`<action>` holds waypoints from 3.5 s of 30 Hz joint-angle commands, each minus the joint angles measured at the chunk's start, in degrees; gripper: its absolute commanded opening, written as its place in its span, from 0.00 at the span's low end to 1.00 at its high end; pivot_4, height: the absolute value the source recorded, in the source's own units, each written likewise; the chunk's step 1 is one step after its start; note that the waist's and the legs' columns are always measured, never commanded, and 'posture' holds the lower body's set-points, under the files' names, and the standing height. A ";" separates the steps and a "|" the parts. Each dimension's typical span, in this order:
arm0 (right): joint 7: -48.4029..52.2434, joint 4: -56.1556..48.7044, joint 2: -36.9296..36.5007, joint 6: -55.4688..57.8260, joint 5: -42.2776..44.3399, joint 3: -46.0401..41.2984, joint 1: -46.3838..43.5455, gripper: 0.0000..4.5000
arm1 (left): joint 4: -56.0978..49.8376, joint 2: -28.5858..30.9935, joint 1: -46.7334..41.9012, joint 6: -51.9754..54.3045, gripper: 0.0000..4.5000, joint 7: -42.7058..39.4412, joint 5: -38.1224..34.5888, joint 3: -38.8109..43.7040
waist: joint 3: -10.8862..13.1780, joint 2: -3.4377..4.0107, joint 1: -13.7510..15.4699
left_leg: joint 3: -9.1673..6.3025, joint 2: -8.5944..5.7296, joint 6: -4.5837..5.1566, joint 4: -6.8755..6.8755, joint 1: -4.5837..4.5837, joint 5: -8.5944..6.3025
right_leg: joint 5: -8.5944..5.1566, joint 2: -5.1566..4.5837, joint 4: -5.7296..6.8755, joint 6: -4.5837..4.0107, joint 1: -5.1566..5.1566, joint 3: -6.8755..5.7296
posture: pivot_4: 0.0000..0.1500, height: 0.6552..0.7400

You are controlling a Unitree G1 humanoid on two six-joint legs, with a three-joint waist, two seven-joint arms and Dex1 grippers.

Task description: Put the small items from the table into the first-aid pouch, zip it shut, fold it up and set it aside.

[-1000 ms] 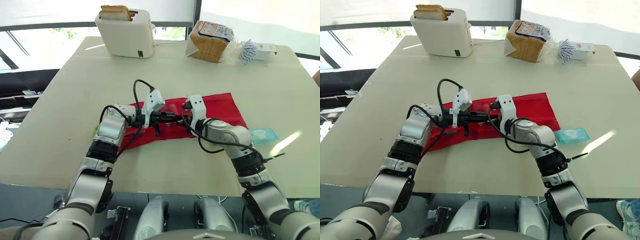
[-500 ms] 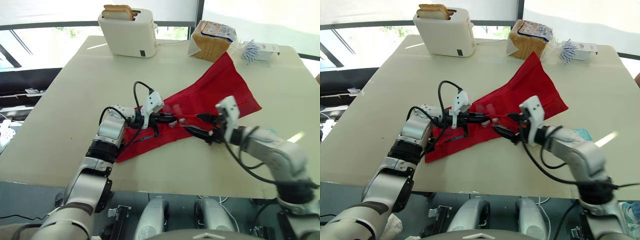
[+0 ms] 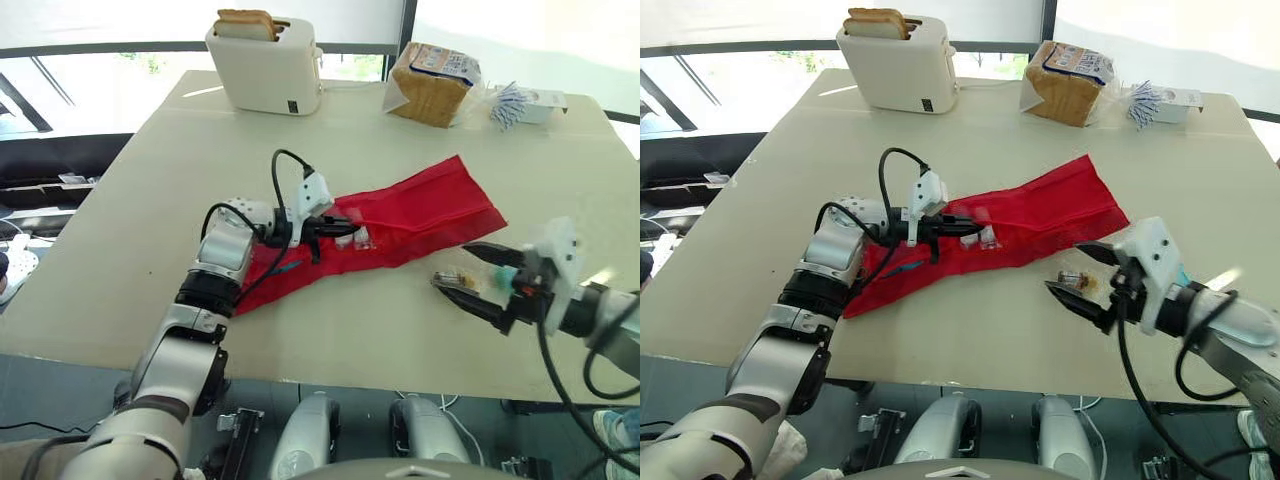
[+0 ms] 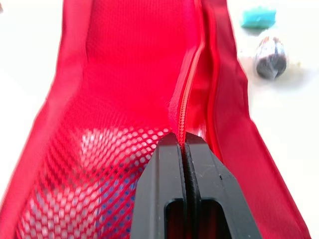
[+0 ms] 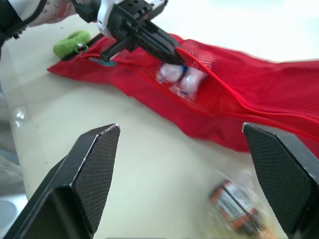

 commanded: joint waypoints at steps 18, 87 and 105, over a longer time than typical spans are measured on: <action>11.72 -3.96 -4.91 -7.76 12.57 -38.01 22.44 1.00 | 40.48 -3.74 -23.00 -38.65 0.13 -11.40 10.80 -5.52 | 0.04 -0.07 -0.08 | -0.01 -0.02 0.08 0.01 0.02 -0.05 | 0.00 0.06 -0.05 0.01 0.08 -0.02 | 1.00 1.00; 16.45 0.62 -5.61 -16.20 6.86 -35.70 28.68 1.00 | -14.55 1.95 5.64 8.09 0.55 4.64 5.88 0.22 | 0.01 -0.02 -0.08 | -0.05 0.09 0.17 0.12 0.08 -0.12 | -0.01 -0.02 0.01 0.08 0.16 0.18 | 1.00 1.00; 16.10 0.17 -5.56 -15.77 5.50 -34.52 26.73 1.00 | 21.40 0.38 -10.08 -28.13 0.01 14.45 17.29 -6.56 | 0.01 -0.03 0.08 | -0.03 -0.05 0.24 0.17 0.08 -0.15 | -0.01 -0.01 -0.10 0.10 0.27 -0.02 | 1.00 1.00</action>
